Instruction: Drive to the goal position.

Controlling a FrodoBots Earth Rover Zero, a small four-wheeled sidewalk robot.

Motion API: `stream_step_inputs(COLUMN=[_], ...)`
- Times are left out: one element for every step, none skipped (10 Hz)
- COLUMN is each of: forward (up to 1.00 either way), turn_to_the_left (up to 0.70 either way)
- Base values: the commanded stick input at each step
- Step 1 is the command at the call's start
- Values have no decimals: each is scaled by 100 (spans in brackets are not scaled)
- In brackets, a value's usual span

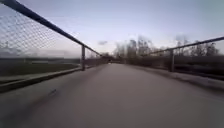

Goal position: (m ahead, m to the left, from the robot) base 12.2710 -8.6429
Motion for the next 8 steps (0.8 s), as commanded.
stream_step_inputs(forward=[100, 100, 100, 100, 100, 100, 100, 100], turn_to_the_left=[0, 0, 0, 0, 0, 0, 0, 0])
